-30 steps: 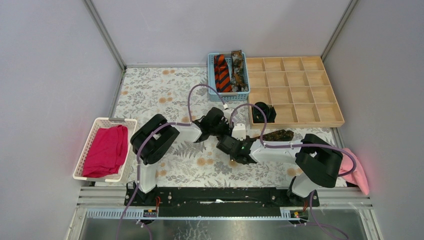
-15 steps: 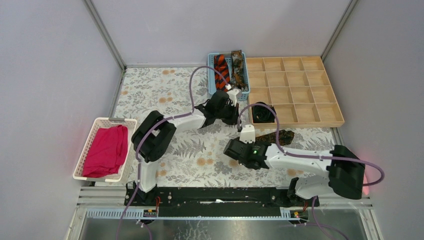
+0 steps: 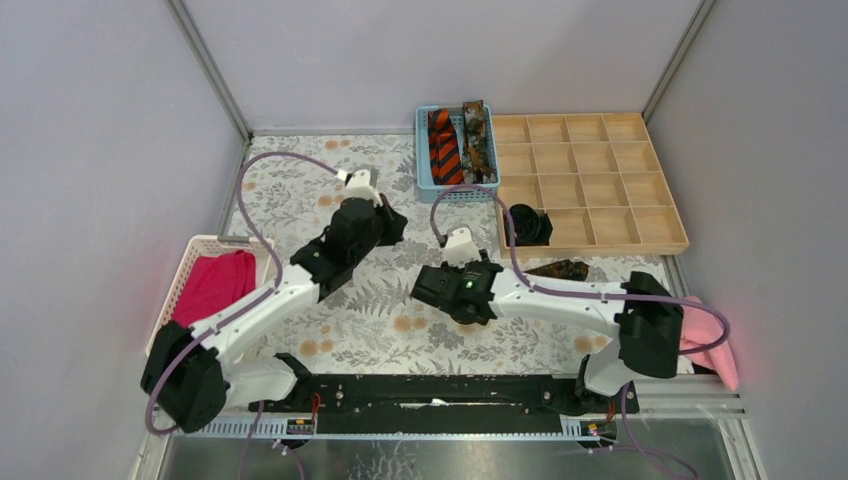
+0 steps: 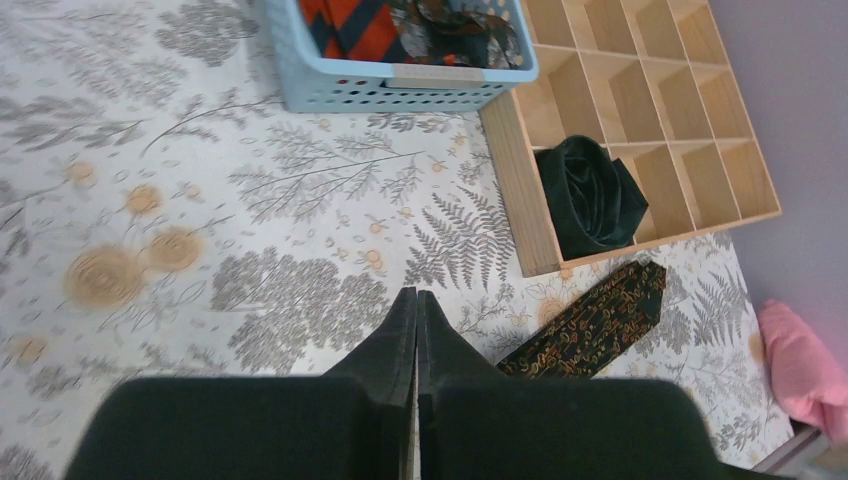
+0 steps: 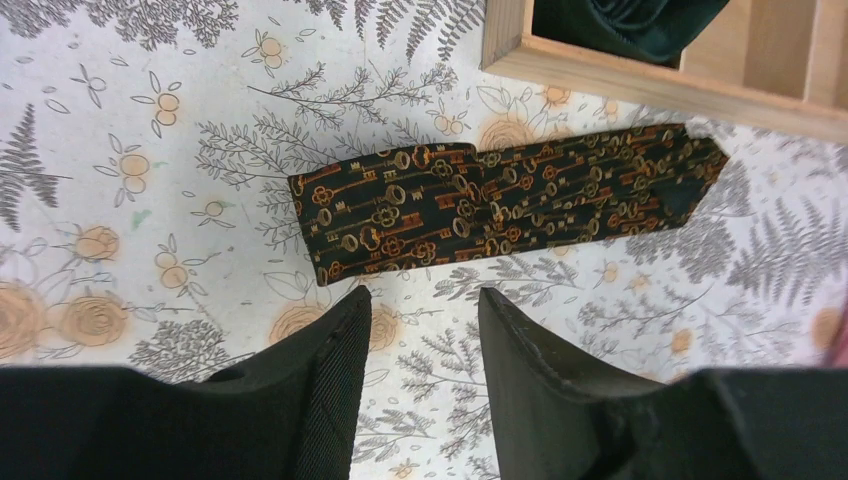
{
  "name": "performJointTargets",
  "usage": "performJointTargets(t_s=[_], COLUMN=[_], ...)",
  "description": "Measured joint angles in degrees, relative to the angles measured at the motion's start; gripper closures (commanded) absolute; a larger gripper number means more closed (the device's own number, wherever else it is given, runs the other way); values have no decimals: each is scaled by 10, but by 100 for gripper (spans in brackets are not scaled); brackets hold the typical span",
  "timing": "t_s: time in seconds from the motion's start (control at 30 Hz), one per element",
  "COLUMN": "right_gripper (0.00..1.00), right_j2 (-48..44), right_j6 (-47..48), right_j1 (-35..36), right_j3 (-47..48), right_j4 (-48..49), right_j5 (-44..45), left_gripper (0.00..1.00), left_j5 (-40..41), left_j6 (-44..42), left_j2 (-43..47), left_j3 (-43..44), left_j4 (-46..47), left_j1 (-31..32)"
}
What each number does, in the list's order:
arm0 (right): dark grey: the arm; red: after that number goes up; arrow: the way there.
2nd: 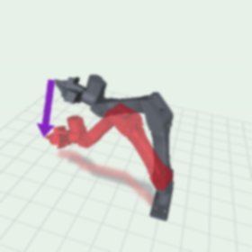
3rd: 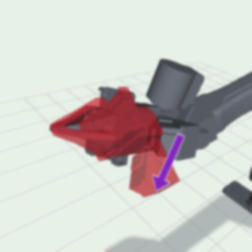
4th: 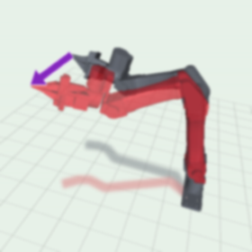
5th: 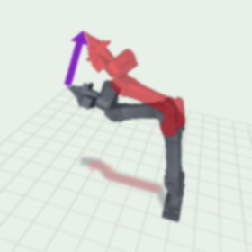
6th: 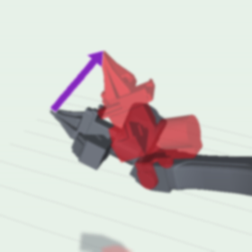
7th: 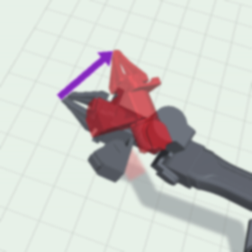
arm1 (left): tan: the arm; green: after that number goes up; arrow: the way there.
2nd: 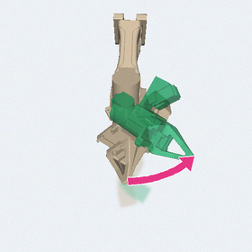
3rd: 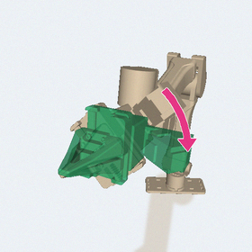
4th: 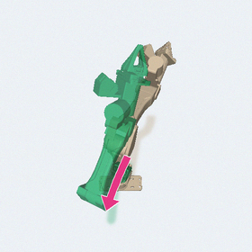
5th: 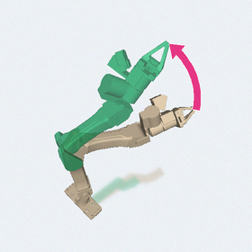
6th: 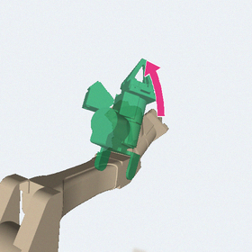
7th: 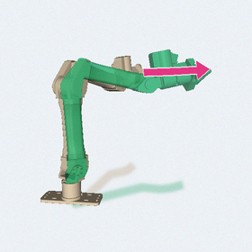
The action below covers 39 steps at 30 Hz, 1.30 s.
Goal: Roll the ties
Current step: Roll the tie at the center of the board.
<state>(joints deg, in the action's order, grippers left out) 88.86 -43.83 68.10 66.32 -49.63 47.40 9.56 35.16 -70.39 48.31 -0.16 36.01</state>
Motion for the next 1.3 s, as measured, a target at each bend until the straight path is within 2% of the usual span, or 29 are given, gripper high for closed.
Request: performJointTargets(t_s=[0.23, 0.33, 0.4, 0.47, 0.5, 0.63, 0.83, 0.87, 1.07, 1.13, 1.3], right_gripper=[38, 42, 52, 68, 70, 71, 70, 71, 96, 100, 100], right_j2=[116, 165, 182, 182, 177, 121, -5, -8, -8, -8, -34], right_j6=[41, 36, 19, -6, -19, -58, -92, -97, -123, -124, -106], right_j1=[23, 35, 42, 48, 51, 55, 55, 55, 53, 48, 0], right_j3=[53, 81, 92, 92, 88, 16, -167, -178, -227, -240, -274], right_j4=[-9, -30, -52, -72, -79, -64, 45, 54, 133, 156, 234], right_j5=[31, 51, 61, 64, 65, 49, -36, -42, -77, -79, -75], left_gripper=[100, 100, 100, 100, 100, 100, 100, 100, 100, 100, 100], left_j5=[43, 46, 39, 15, -1, -84, -187, -198, -244, -250, -268], left_j6=[21, 17, 9, -3, -10, -29, -48, -51, -59, -64, -80], left_j2=[67, 69, 51, 3, -32, -190, -378, -398, -486, -494, -504], left_j3=[-60, -65, -61, -36, -15, 86, 206, 217, 263, 275, 288], left_j4=[-42, -40, -33, -29, -28, -14, -21, -21, -17, -18, -18], left_j1=[0, 0, -2, -5, -7, -9, -8, -8, 0, 8, 46])
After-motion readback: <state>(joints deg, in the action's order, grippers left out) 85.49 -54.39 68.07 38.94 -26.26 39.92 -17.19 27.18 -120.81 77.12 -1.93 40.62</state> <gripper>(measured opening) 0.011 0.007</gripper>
